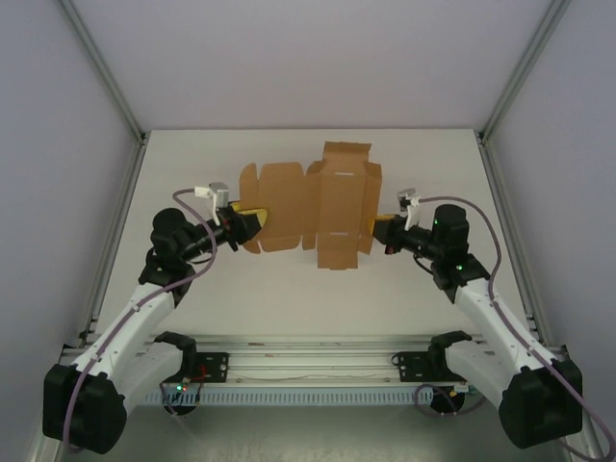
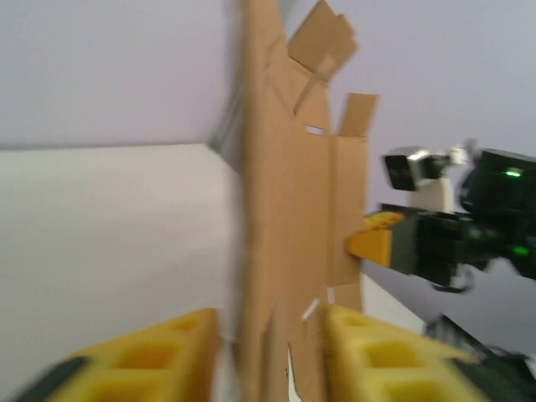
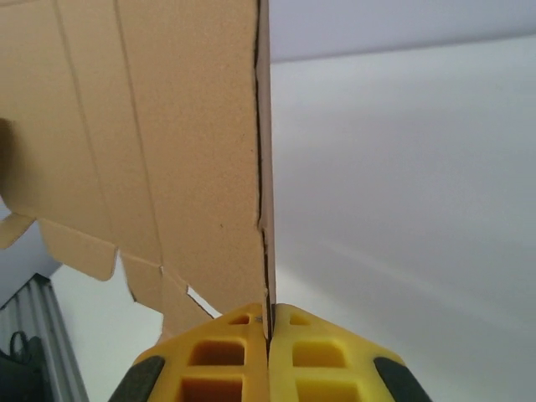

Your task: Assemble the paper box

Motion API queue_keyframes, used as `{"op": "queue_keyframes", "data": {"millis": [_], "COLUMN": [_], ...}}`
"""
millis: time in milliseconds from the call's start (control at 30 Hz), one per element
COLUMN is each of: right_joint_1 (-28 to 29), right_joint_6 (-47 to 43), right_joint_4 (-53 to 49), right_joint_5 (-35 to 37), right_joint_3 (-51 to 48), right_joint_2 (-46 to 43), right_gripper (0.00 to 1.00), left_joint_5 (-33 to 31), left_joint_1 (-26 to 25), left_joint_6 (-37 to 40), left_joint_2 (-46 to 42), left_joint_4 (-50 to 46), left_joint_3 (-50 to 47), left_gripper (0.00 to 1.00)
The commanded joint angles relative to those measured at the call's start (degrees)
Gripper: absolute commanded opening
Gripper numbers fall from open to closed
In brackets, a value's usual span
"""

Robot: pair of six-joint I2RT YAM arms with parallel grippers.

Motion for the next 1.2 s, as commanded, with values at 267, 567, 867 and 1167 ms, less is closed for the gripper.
{"op": "queue_keyframes", "data": {"millis": [267,567,867,1167], "right_joint_1": [4.57,18.40,27.37,32.11], "right_joint_6": [-26.95,-51.23,-65.87,-66.24], "right_joint_4": [-29.45,-32.99,-7.69,-5.90], "right_joint_5": [21.52,56.35,68.53,74.59], "right_joint_3": [18.79,34.38,27.08,26.34], "right_joint_2": [22.46,37.12,37.06,36.82], "right_gripper": [0.00,0.02,0.02,0.02], "left_joint_5": [-29.12,-25.23,-18.11,-1.83], "left_joint_1": [-0.18,-0.18,-0.18,-3.20], "left_joint_6": [1.76,1.41,-0.54,-5.67], "left_joint_2": [-0.17,10.33,20.50,31.28], "left_joint_4": [-15.98,-18.48,-20.91,-20.28], "left_joint_3": [-1.16,7.14,18.91,29.30], "left_gripper": [1.00,1.00,1.00,0.97]}}
